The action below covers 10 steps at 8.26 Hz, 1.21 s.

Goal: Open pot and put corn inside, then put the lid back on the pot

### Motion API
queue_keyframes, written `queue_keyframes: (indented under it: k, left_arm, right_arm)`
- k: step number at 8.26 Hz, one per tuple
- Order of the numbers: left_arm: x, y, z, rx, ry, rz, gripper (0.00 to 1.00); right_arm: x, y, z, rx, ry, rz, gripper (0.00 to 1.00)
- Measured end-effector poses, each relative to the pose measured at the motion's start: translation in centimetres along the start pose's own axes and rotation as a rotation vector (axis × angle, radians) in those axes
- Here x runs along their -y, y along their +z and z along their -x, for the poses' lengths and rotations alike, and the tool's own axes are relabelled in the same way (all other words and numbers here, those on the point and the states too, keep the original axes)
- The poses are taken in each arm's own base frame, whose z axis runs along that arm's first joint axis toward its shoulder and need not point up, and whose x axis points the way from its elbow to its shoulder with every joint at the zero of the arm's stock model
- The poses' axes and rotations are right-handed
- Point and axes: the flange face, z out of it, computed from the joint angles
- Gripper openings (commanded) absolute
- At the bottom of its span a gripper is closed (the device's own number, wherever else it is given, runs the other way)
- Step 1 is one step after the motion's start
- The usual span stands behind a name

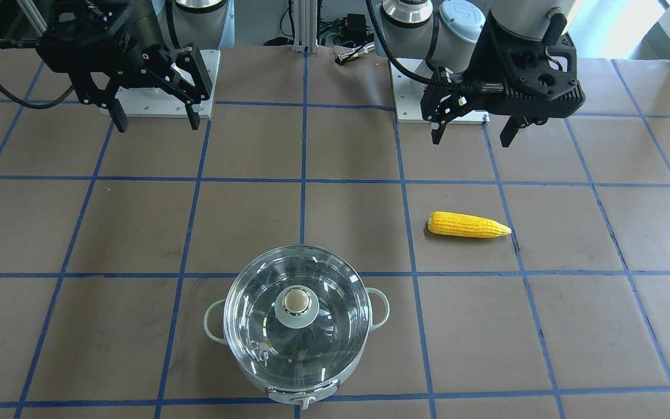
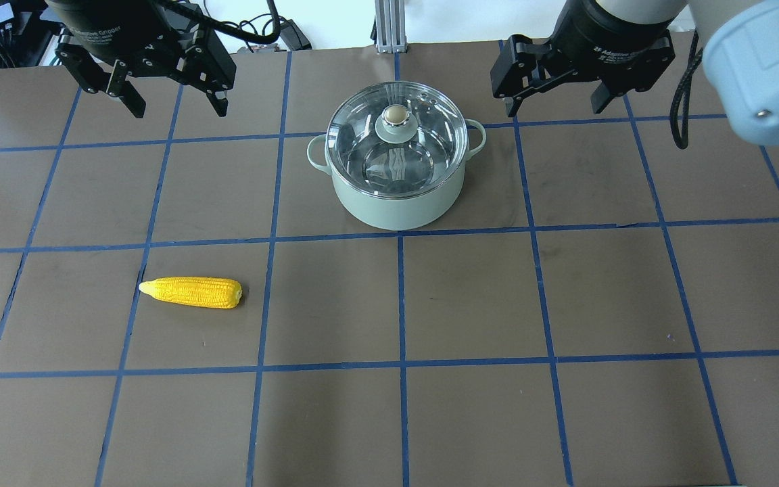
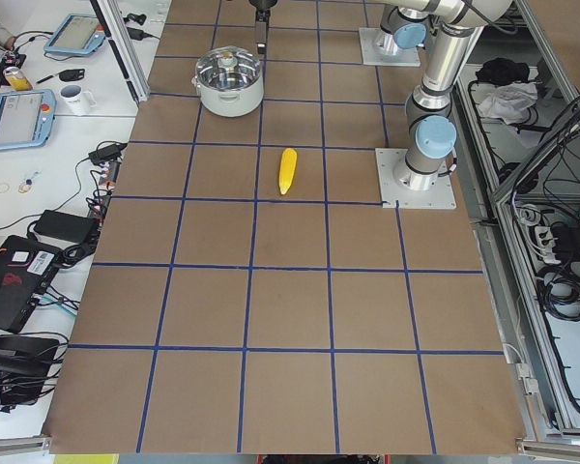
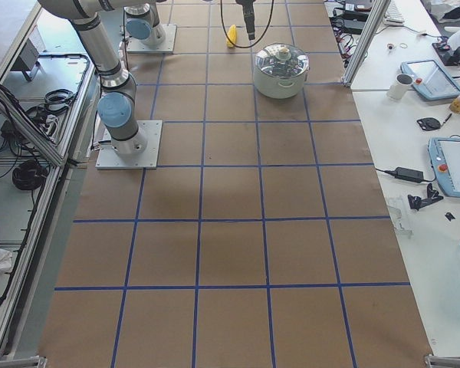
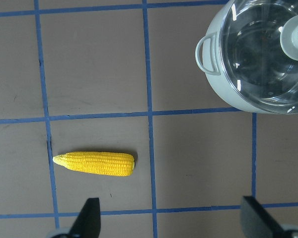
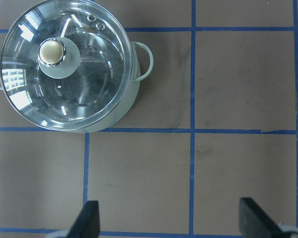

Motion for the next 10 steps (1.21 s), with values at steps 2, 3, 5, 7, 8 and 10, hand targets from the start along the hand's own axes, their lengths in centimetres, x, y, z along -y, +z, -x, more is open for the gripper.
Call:
queue_keyframes:
  k: [2, 3, 5, 7, 8, 10]
  left_arm:
    - [0.0, 0.0, 0.0, 0.0, 0.0, 0.001, 1.0]
    - [0.0, 0.1, 0.0, -0.001, 0.0, 0.001, 1.0]
    - [0.1, 0.2, 0.2, -0.005, -0.007, 0.004, 1.0]
    - [-0.1, 1.3, 0.4, -0.009, -0.013, 0.025, 1.0]
    - [-0.1, 2.2, 0.5, -0.007, -0.025, 0.033, 1.0]
    - [0.7, 4.1, 2.0, 0.001, -0.104, 0.035, 1.0]
  right_arm:
    - [-0.2, 0.0, -0.1, -0.004, 0.0, 0.007, 1.0]
    - [-0.2, -0.1, -0.1, -0.005, 0.001, 0.008, 1.0]
    - [-0.3, -0.1, -0.2, -0.005, 0.001, 0.013, 1.0]
    - [-0.3, 0.1, -0.2, -0.005, -0.001, 0.016, 1.0]
    - [-0.3, 0.1, -0.2, -0.007, -0.01, 0.015, 1.0]
    - [-0.3, 0.1, 0.0, -0.004, -0.027, 0.01, 1.0]
